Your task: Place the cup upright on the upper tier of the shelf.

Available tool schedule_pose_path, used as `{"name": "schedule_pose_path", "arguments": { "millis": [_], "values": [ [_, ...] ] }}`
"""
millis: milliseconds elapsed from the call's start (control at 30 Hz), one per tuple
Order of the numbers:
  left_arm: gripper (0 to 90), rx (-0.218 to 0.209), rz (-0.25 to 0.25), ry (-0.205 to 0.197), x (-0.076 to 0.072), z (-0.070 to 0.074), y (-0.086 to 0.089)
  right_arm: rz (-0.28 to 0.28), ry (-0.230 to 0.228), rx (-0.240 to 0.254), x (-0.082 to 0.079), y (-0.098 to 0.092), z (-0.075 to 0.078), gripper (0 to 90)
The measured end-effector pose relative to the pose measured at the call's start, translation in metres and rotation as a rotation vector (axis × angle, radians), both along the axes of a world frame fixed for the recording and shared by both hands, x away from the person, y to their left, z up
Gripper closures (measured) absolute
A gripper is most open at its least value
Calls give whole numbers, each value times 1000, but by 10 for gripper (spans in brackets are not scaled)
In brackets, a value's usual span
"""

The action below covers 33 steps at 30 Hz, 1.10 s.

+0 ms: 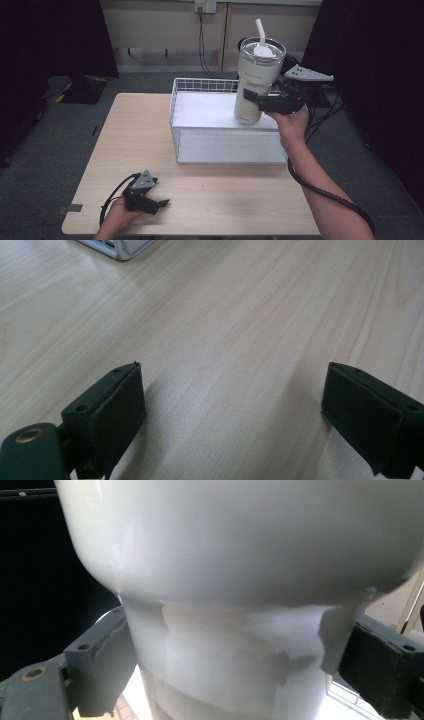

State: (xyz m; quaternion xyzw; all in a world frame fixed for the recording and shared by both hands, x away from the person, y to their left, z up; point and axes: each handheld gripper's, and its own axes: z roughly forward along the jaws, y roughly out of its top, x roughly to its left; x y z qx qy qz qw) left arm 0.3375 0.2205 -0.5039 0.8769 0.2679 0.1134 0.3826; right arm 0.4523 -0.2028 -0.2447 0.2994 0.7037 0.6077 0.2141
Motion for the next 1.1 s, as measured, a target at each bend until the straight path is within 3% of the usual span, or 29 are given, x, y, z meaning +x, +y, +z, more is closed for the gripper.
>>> {"name": "schedule_pose_path", "arguments": {
  "millis": [1100],
  "values": [
    [97,-1,2,0,0,0,0,-68,-3,-12,24,4,-14,101]
  ]
}}
